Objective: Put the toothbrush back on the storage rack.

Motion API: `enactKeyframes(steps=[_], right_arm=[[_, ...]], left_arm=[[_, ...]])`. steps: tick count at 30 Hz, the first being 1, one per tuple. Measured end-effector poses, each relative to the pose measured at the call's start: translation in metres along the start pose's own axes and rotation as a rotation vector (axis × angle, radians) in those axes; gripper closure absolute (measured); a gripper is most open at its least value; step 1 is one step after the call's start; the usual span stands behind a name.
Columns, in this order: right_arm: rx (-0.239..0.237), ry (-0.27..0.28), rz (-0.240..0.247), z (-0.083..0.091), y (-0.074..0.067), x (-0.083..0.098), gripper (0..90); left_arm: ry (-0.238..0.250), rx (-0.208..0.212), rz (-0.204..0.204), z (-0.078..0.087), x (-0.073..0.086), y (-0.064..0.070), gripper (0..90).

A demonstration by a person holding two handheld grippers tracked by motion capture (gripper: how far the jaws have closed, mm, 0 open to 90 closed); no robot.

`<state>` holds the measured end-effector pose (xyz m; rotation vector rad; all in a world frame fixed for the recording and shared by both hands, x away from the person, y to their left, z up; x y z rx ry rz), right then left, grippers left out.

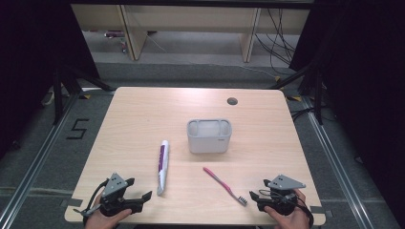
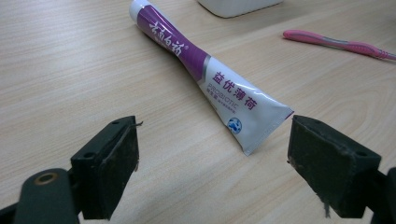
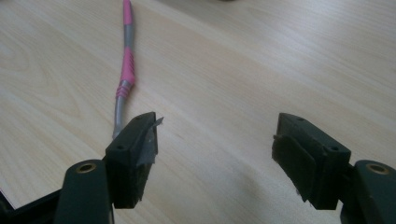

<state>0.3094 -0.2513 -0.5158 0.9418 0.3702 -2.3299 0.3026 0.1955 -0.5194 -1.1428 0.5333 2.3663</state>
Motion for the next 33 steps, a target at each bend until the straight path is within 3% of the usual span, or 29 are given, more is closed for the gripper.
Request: enactKeyframes(steps=[8, 14, 15, 18, 19, 20, 21, 22, 23, 25, 27, 29, 30, 31, 33], right_arm=[[-0.015, 0.017, -0.013, 0.000, -0.002, -0.001, 32.3], [0.024, 0.042, -0.006, 0.001, 0.000, -0.003, 32.3], [-0.002, 0.037, -0.012, 0.001, -0.002, -0.003, 32.9], [0.004, 0.055, 0.001, 0.001, -0.002, -0.005, 33.7], [-0.026, 0.052, -0.033, 0.002, -0.006, -0.005, 34.2], [-0.007, 0.064, -0.010, 0.002, -0.004, -0.007, 34.8], [-0.023, 0.063, -0.044, 0.003, -0.008, -0.007, 35.6], [-0.023, 0.063, -0.044, 0.003, -0.008, -0.007, 35.6], [-0.015, 0.080, -0.013, 0.003, -0.007, -0.009, 36.6], [-0.038, 0.070, -0.041, 0.003, -0.010, -0.009, 37.5], [-0.043, 0.079, -0.017, 0.003, -0.010, -0.012, 40.3], [-0.060, 0.076, -0.034, 0.004, -0.014, -0.013, 43.2], [-0.047, 0.090, -0.005, 0.004, -0.012, -0.014, 44.3], [-0.064, 0.098, 0.004, 0.004, -0.016, -0.016, 50.0], [-0.070, 0.100, 0.003, 0.004, -0.017, -0.017, 52.4]], left_arm=[[0.003, 0.004, 0.003, -0.001, 0.000, 0.000, 15.8], [0.001, -0.002, 0.001, 0.000, 0.000, 0.000, 15.8], [0.002, -0.002, -0.001, 0.000, 0.000, 0.000, 15.8], [0.009, 0.001, 0.004, 0.000, 0.000, 0.000, 15.8], [0.008, -0.001, 0.004, 0.000, 0.000, 0.000, 15.8], [0.011, 0.000, 0.005, 0.000, 0.000, 0.000, 15.8], [0.012, 0.000, 0.006, 0.000, 0.000, 0.000, 15.8], [0.012, 0.000, 0.006, 0.000, 0.000, 0.000, 15.8], [0.011, 0.000, 0.005, 0.000, 0.000, 0.000, 15.8], [0.008, -0.001, 0.002, 0.000, 0.000, 0.000, 15.8], [0.009, -0.001, 0.001, 0.000, 0.000, 0.000, 15.8], [0.008, -0.001, 0.000, 0.000, 0.000, 0.000, 15.8], [0.007, -0.001, 0.000, 0.000, 0.000, 0.000, 15.8], [0.007, -0.001, -0.001, 0.000, 0.000, 0.000, 15.8], [0.007, 0.000, -0.002, 0.000, 0.000, 0.000, 15.8]])
Point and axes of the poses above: each handheld gripper's, and its own axes: z roughly backward along the jaws, x roughly out of its underside, y roughly to its right, the point moved 4 cm from there along -z, roughly forward along the jaws, and after that the axes turned 2 degrees about -y, right-handed, at the moved point
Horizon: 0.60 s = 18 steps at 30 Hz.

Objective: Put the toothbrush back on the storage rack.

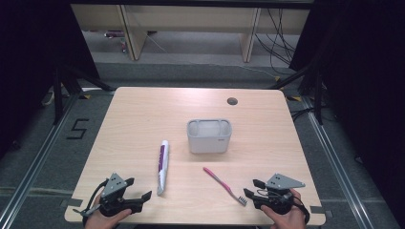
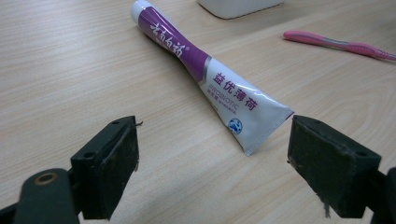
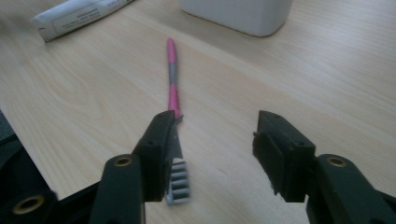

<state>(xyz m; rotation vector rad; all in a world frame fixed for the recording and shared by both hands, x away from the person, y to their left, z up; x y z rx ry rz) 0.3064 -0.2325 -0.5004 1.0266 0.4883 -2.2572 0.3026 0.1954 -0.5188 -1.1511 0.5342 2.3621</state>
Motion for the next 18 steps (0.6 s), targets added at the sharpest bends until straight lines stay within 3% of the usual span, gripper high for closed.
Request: enactKeyframes(steps=[1, 3, 5, 6, 8, 14, 18], right_arm=[[-0.022, -0.005, -0.017, 0.000, -0.004, 0.000, 56.2], [-0.045, -0.004, 0.037, -0.002, -0.009, -0.003, 66.1], [-0.054, -0.001, 0.047, -0.003, -0.011, -0.004, 68.8], [-0.069, -0.014, 0.067, -0.005, -0.016, -0.004, 77.1], [-0.096, -0.031, 0.078, -0.008, -0.021, -0.004, 82.1], [-0.128, -0.069, 0.147, -0.021, -0.033, -0.003, 89.7], [-0.136, -0.104, 0.161, -0.028, -0.038, -0.001, 90.0]], left_arm=[[0.000, 0.000, 0.000, 0.000, 0.000, 0.000, 15.8], [0.003, 0.004, 0.002, 0.000, 0.000, 0.000, 15.8], [0.002, 0.001, 0.002, 0.000, 0.000, 0.000, 15.8], [0.000, -0.002, 0.003, 0.000, 0.000, 0.000, 15.8], [0.005, -0.003, 0.010, 0.000, 0.000, 0.000, 15.8], [-0.001, 0.001, 0.001, 0.000, 0.000, 0.000, 15.8], [0.006, -0.001, 0.014, 0.000, 0.000, 0.001, 15.8]])
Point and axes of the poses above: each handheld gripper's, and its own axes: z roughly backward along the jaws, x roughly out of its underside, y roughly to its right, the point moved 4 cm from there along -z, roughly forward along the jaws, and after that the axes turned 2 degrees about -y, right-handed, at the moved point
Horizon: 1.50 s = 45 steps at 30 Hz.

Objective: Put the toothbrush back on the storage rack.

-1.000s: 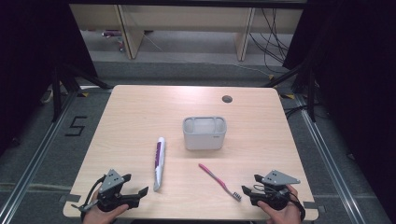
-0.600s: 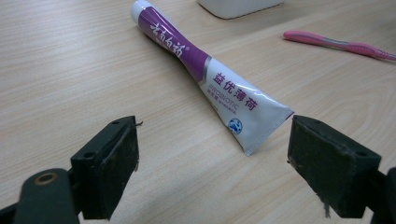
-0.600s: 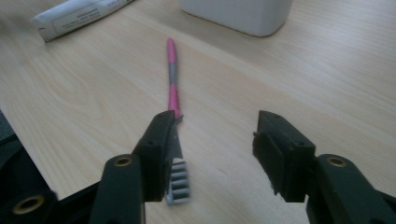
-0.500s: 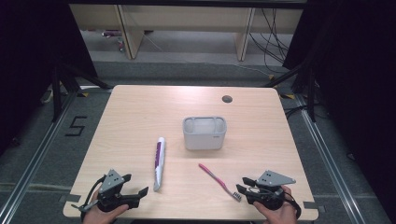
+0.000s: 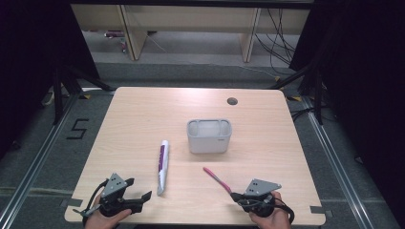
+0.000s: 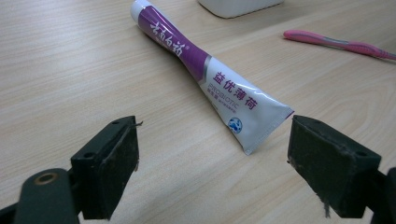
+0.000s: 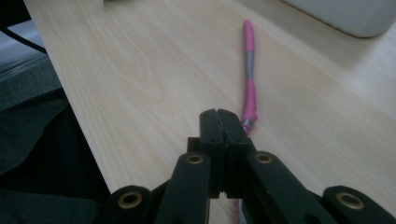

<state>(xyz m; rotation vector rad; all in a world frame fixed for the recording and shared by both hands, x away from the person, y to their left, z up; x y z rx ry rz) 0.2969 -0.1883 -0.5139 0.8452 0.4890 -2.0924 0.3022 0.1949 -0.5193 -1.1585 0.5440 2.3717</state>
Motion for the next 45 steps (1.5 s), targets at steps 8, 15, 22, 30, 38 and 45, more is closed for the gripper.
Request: enactKeyframes(steps=[8, 15, 22, 30, 38, 45], right_arm=[[-0.004, -0.035, 0.013, -0.006, 0.002, 0.003, 90.0], [0.010, -0.065, 0.004, -0.010, 0.003, 0.007, 90.0], [0.024, -0.094, 0.009, -0.010, 0.005, 0.011, 90.0], [0.051, -0.101, 0.017, -0.011, 0.009, 0.013, 90.0], [0.091, -0.115, -0.011, -0.006, 0.021, 0.016, 90.0], [0.125, -0.112, -0.047, -0.003, 0.038, 0.018, 90.0]], left_arm=[[-0.007, 0.010, -0.011, -0.001, 0.000, 0.001, 15.8], [-0.007, 0.010, -0.010, -0.001, 0.000, 0.001, 15.9], [-0.007, 0.011, -0.013, -0.001, 0.000, 0.001, 15.8], [-0.007, 0.009, -0.013, -0.001, 0.000, 0.001, 15.9], [-0.010, 0.010, -0.020, -0.001, 0.000, 0.001, 15.9], [-0.009, 0.013, -0.014, -0.002, 0.000, 0.003, 15.9]])
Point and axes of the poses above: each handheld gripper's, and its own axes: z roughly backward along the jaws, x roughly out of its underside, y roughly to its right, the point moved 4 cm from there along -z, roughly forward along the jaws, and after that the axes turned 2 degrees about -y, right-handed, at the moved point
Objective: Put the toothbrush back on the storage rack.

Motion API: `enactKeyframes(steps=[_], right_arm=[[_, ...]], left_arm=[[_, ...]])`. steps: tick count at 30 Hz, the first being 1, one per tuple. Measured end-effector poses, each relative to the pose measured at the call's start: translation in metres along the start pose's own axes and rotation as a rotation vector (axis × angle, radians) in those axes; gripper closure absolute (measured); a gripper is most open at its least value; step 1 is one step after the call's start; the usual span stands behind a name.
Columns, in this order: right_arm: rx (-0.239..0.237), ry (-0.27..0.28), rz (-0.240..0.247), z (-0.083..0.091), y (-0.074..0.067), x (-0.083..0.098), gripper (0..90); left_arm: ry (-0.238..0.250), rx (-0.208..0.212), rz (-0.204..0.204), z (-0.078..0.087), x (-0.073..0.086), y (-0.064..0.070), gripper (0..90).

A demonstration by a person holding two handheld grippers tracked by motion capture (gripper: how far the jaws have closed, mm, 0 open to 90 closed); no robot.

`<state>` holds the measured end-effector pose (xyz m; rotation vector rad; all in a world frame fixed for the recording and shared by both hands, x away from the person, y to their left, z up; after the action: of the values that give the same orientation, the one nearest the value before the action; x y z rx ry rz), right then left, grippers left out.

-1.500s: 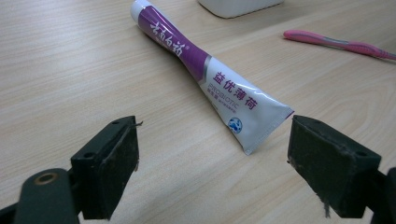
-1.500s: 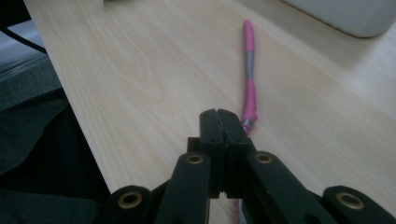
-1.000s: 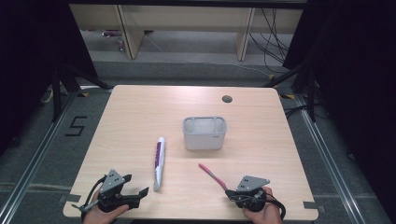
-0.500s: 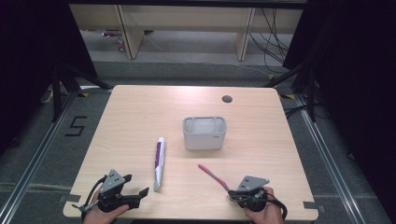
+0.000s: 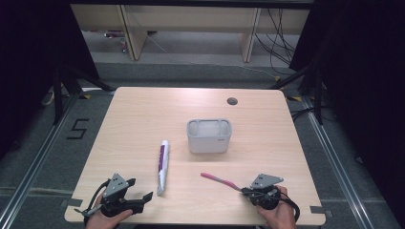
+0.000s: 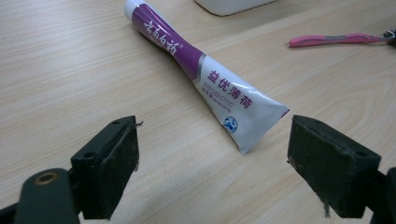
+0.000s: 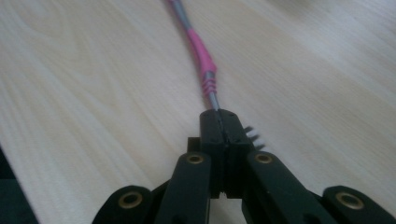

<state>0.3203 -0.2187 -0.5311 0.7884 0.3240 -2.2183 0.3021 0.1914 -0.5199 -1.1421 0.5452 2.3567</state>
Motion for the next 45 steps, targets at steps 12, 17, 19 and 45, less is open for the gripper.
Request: enactKeyframes(steps=[12, 17, 19, 45], right_arm=[[0.036, -0.003, -0.045, -0.009, 0.025, -0.007, 90.0], [0.078, 0.008, -0.042, -0.014, 0.038, -0.013, 90.0], [0.079, 0.007, -0.053, -0.015, 0.039, -0.014, 90.0], [0.107, -0.001, 0.012, -0.055, 0.048, -0.063, 89.4]], left_arm=[[-0.012, 0.003, -0.012, 0.000, 0.000, 0.000, 16.0], [-0.019, 0.001, -0.012, -0.001, 0.001, 0.001, 15.9], [-0.018, 0.001, -0.013, -0.001, 0.001, 0.001, 16.0], [-0.020, 0.002, -0.012, -0.001, 0.001, 0.001, 16.1]])
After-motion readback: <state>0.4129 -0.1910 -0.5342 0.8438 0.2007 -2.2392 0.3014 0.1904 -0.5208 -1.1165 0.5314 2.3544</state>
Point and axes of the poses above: each handheld gripper's, and its own axes: z roughly backward along the jaws, x roughly out of its underside, y roughly to its right, the point moved 4 cm from there along -z, roughly forward along the jaws, and after that the axes turned 2 degrees about -y, right-handed, at the moved point
